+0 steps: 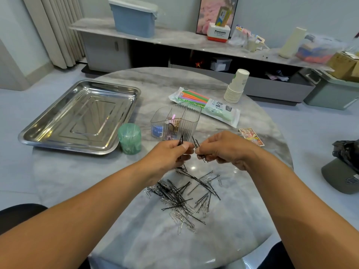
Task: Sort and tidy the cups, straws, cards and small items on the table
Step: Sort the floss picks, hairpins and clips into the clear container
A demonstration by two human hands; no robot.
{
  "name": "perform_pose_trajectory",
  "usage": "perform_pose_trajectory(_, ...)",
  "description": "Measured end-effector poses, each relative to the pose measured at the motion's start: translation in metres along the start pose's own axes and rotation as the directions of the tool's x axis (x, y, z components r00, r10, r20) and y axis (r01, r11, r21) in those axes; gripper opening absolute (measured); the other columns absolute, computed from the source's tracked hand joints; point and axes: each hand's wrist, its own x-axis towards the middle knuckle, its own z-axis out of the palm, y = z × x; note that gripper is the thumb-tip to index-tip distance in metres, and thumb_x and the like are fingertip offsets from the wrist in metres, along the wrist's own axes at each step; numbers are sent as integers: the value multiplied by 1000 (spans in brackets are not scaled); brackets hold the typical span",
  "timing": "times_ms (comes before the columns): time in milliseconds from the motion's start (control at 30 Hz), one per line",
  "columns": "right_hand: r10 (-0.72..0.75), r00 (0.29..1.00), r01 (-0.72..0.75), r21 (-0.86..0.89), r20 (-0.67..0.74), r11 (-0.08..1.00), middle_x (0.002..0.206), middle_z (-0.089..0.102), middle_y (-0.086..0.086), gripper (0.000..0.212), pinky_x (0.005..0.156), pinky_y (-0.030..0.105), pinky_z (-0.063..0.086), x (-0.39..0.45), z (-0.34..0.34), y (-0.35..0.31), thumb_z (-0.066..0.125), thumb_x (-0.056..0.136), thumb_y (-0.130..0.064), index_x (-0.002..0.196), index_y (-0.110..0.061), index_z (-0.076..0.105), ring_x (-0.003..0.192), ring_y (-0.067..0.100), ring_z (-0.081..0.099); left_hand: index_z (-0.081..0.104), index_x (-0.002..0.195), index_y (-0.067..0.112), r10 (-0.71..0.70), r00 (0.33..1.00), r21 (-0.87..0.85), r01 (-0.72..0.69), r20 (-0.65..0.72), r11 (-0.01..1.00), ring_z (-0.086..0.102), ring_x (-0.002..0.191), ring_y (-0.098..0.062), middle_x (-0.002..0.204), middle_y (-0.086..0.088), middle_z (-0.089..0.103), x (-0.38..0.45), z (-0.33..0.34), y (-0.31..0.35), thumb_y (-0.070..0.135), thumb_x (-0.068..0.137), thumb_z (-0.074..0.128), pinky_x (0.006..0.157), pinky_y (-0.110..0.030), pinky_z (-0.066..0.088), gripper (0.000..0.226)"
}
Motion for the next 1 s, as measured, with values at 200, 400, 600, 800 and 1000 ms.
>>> perform_pose_trajectory(200, -32, 999, 34, 119, -11, 992, 66, 64, 2, 17, 54, 23, 38, 2, 5, 0, 83, 76, -23, 81, -11, 72, 59, 8, 55, 58, 126, 2, -141, 975, -494, 211, 174, 844, 74, 91, -26, 108, -17, 74, -3, -5, 8, 6, 96, 60, 81, -36, 62, 30)
perform_pose_trajectory(400, -57, 997, 66, 151, -58, 986, 69, 67, 3, 8, 56, 24, 39, 6, 6, 1, 78, 83, -18, 82, -12, 73, 65, 11, 58, 63, 122, 1, -149, 972, -500, 223, 184, 837, 73, 94, -28, 105, -17, 73, -4, -8, 13, 21, 103, 54, 88, -39, 61, 28)
perform_pose_trajectory(600, -89, 994, 96, 129, -62, 987, 69, 70, -1, 13, 56, 23, 42, 7, 10, 0, 82, 82, -22, 83, -13, 73, 59, 4, 61, 72, 105, 11, -39, 999, -106, 36, -24, 994, 68, 100, -19, 99, -7, 75, -5, 1, 7, 22, 104, 54, 99, -38, 54, 22)
perform_pose_trajectory(800, -98, 992, 108, 137, -77, 985, 77, 72, 3, 10, 59, 23, 42, 5, 11, -2, 80, 83, -21, 83, -14, 74, 64, 7, 60, 70, 109, 14, -43, 998, -182, 35, -42, 983, 70, 108, -19, 104, -4, 78, 0, -1, 9, 19, 106, 50, 101, -37, 52, 21)
perform_pose_trajectory(1000, -155, 983, 172, 194, -98, 966, 68, 69, -1, 8, 47, 12, 43, 4, 25, -4, 79, 85, -10, 81, -11, 73, 53, -1, 60, 59, 127, -2, -130, 970, -545, 222, 204, 809, 72, 101, -26, 108, -17, 73, -7, 0, 13, 40, 105, 48, 94, -37, 59, 49)
